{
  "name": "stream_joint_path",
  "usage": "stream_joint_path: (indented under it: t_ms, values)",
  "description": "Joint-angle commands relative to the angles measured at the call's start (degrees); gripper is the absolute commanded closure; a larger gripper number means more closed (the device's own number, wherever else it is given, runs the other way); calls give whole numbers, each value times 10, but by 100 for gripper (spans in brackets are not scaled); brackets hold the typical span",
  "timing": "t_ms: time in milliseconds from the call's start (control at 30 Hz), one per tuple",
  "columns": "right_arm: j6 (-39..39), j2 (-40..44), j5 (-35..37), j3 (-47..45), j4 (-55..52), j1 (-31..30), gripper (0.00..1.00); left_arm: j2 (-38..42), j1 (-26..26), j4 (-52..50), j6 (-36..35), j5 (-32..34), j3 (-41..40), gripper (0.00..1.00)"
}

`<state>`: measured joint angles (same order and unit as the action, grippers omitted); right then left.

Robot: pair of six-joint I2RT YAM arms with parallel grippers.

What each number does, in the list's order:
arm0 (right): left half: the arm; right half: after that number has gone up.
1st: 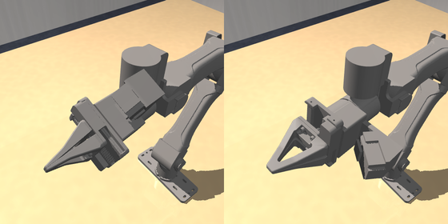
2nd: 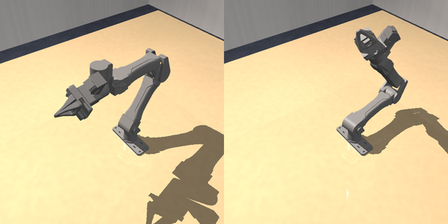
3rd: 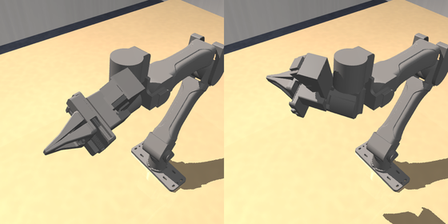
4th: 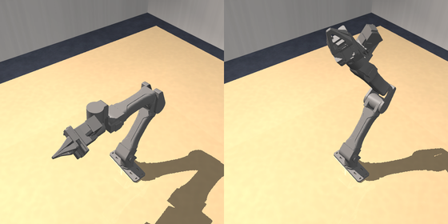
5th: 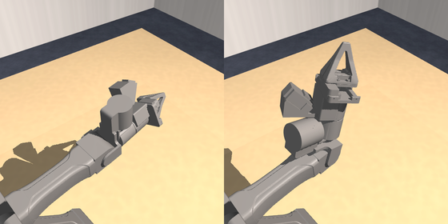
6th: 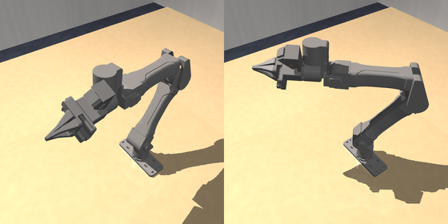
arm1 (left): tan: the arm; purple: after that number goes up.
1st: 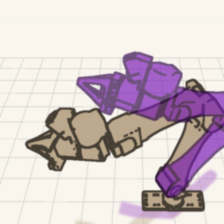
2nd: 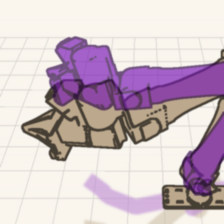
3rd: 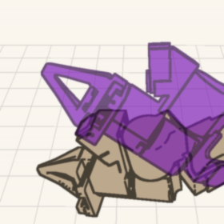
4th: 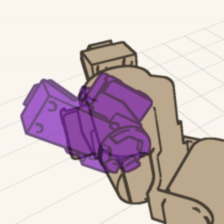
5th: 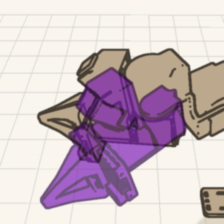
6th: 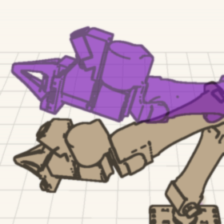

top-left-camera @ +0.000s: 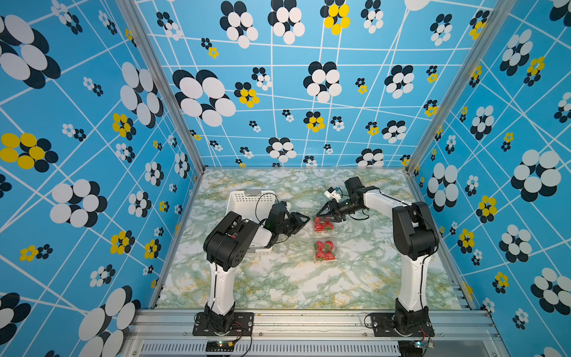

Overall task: Pack strawberries into containers
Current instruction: Close the packing box at the center of the board.

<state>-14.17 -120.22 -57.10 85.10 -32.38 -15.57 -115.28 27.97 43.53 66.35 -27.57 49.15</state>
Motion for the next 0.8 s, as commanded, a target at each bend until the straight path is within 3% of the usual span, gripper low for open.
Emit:
stream_joint_path:
  t_ms: [0, 467, 767]
  values:
    - [7, 20, 9, -8, 1, 5, 53, -3, -8, -42, -19, 13, -3, 58]
    - [4, 24, 9, -8, 6, 7, 53, 2, -13, -135, -60, 31, 63, 59]
    - [1, 25, 8, -20, 11, 7, 54, 30, 0, -127, -45, 21, 18, 62]
